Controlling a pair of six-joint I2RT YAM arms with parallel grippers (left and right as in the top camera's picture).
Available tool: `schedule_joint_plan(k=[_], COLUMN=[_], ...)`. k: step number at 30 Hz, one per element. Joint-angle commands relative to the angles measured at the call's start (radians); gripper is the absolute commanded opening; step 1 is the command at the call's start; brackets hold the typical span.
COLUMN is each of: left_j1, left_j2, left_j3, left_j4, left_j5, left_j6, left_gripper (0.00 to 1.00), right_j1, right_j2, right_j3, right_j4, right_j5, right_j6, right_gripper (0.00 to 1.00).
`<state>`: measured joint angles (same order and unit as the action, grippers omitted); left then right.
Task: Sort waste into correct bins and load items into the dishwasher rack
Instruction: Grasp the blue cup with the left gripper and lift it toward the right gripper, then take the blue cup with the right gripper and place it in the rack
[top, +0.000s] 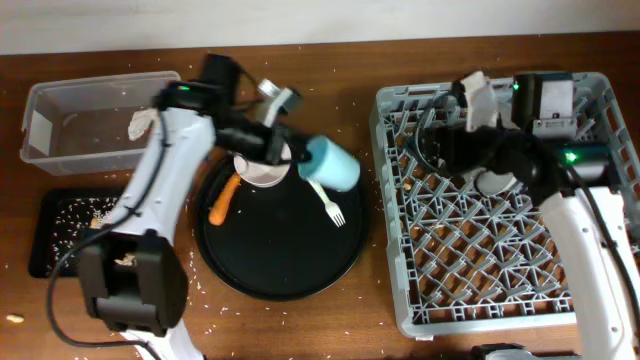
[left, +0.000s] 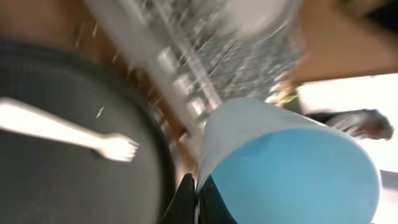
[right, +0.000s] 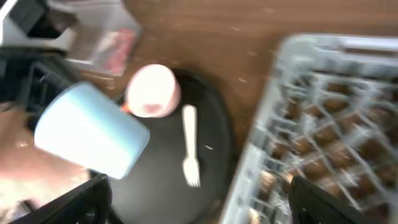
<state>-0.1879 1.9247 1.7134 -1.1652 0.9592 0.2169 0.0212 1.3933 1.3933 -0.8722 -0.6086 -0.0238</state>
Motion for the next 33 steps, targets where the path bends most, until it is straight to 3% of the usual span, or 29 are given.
schedule_joint_plan(k=[1,3,4,9,14,17,24,27,32,33], left_j1=[0.068,0.078,0.077,0.077,0.077,0.077,0.077,0.077,0.077,0.077], left_j2=[0.0,0.0,0.0,0.0,0.0,0.0,0.0,0.0,0.0,0.0], left_j3=[0.019,0.019,0.019,0.019,0.019,0.019,0.019,0.019,0.019,0.019], left_j4=[0.021,0.048,0.067,0.1,0.115,0.116,0.122,0.125,0.125,0.125], left_j5=[0.416,0.597,0.615,0.615,0.615,0.615,0.615,0.615,0.615,0.611], left_j6=[0.048,0.096,0.087,0.087,0.087,0.087,0.087,0.087,0.087,0.087], left_gripper=[0.01,0.0,0.0,0.0,0.0,0.0,0.0,0.0,0.0,0.07], right_j1=[0.005,0.006,0.006,0.013,0.159,0.218,0.248,0.267,0.266,0.264], right_j2=[0.06,0.095,0.103,0.107,0.108,0.108,0.145,0.167,0.166,0.166], right_j3=[0.005,0.005,0.005,0.005,0.005,0.005,0.0,0.0,0.0,0.0], right_j4=[0.092,0.174,0.201,0.275,0.384,0.396,0.386,0.399,0.427,0.429], right_j5=[-0.366,-0.53,-0.57,-0.631,-0.618,-0.557,-0.505,-0.505,-0.505,-0.505], right_j6=[0.006,0.006,0.006,0.006,0.006,0.006,0.006,0.006,0.006,0.006], right_gripper=[0.89,0.86,0.84,0.82,0.82,0.75,0.7,0.61,0.54,0.53])
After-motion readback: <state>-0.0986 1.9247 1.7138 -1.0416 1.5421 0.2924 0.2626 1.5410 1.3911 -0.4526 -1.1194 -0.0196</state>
